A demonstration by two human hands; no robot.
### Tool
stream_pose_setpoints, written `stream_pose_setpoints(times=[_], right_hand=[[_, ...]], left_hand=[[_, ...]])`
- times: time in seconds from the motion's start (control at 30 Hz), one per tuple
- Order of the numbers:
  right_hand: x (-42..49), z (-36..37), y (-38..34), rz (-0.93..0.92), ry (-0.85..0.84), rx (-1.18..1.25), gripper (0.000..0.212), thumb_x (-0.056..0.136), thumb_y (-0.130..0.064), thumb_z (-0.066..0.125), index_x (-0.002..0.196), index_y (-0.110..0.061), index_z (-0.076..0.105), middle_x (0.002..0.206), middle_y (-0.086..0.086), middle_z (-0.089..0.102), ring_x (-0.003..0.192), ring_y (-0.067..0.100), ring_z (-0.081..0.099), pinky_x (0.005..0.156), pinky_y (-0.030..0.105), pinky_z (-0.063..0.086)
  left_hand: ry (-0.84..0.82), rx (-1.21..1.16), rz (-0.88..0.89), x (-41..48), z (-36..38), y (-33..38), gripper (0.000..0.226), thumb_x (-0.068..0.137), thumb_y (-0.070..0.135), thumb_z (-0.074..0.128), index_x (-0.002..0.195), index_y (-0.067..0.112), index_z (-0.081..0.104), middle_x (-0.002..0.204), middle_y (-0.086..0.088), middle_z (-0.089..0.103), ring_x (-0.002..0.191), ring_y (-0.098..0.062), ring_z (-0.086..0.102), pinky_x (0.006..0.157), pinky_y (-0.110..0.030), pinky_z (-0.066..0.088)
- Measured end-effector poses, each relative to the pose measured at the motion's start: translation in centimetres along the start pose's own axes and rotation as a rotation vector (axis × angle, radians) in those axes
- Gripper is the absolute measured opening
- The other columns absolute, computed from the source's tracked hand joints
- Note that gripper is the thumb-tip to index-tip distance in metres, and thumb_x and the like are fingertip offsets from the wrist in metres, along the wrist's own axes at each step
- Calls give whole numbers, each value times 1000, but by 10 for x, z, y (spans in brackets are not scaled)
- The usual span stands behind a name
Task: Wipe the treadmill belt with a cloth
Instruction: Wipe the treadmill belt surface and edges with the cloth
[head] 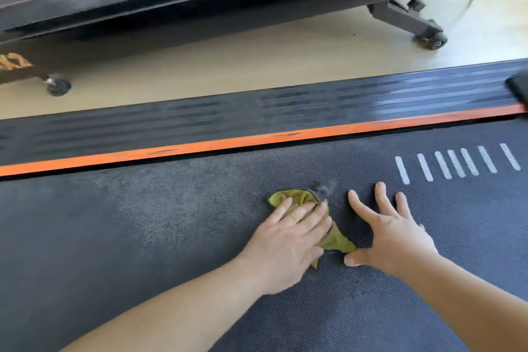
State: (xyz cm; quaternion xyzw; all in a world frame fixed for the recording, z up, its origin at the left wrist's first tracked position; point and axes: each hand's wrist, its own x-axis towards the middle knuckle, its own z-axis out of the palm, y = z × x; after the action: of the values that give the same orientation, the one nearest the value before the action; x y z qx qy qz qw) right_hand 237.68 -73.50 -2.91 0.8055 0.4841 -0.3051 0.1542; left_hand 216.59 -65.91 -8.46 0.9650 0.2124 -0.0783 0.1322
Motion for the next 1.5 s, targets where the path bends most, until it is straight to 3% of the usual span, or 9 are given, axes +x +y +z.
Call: stream_pose_setpoints(times=[0.17,0.37,0.53,0.7,0.87,1.03,1.2,1.37,1.5], right_hand=[[0,-1,0,11,-19,-5,128,63,-76,77,148,-62,-17,162,-9,-33,153,32,-22,116,65,25],[3,2,0,1,12,2,130,61,-77,78,147,-62,-18,163,-7,-32,153,34,-19,116,65,28],[2,1,0,3,-8,16,130,60,-76,79,148,-62,-16,163,-8,-31,153,33,-20,116,65,27],[4,2,1,-6,14,-7,129,63,-73,80,150,-59,-15,163,-5,-30,153,37,-18,113,67,29],[4,2,3,11,-11,22,131,60,-73,81,149,-61,-15,164,-6,-32,153,34,-21,116,68,25],[3,1,1,9,3,18,132,59,-74,81,149,-62,-15,164,-7,-31,153,34,-20,115,67,26],[2,0,1,11,-2,8,132,58,-76,80,149,-61,-14,164,-7,-28,154,35,-17,114,66,30],[2,-4,0,-2,33,-34,135,52,-81,79,151,-59,-12,166,-5,-24,154,36,-11,112,67,31],[3,-2,2,8,41,-13,137,51,-78,81,149,-60,-13,166,-7,-24,154,35,-13,110,69,31]], left_hand=[[139,-39,-497,8,-15,-41,58,109,42,14,163,20,9,171,3,-2,157,-14,-9,127,-44,-2],[11,34,45,-13,-4,-9,56,108,39,26,160,16,28,169,0,20,157,-16,10,126,-43,9],[163,-54,-543,11,-6,-18,60,107,42,12,162,19,18,171,0,4,157,-19,-6,127,-47,3],[-70,25,183,-1,-4,2,57,109,44,17,163,25,14,170,8,1,156,-11,-9,126,-42,-4],[145,6,-567,12,-8,-36,63,105,43,10,159,16,30,169,0,20,158,-18,2,128,-46,6],[-57,-5,7,-20,-3,-12,58,109,44,13,163,23,13,170,7,5,156,-9,-6,127,-40,-1],[126,-9,-529,8,-9,-39,63,105,44,11,161,18,25,170,-1,17,157,-18,5,127,-44,9],[37,-15,69,14,-3,1,56,107,40,22,157,18,37,165,0,30,155,-17,20,126,-43,17],[116,-24,-348,47,-17,-42,59,107,40,12,163,20,12,170,2,6,157,-16,2,128,-40,4]])
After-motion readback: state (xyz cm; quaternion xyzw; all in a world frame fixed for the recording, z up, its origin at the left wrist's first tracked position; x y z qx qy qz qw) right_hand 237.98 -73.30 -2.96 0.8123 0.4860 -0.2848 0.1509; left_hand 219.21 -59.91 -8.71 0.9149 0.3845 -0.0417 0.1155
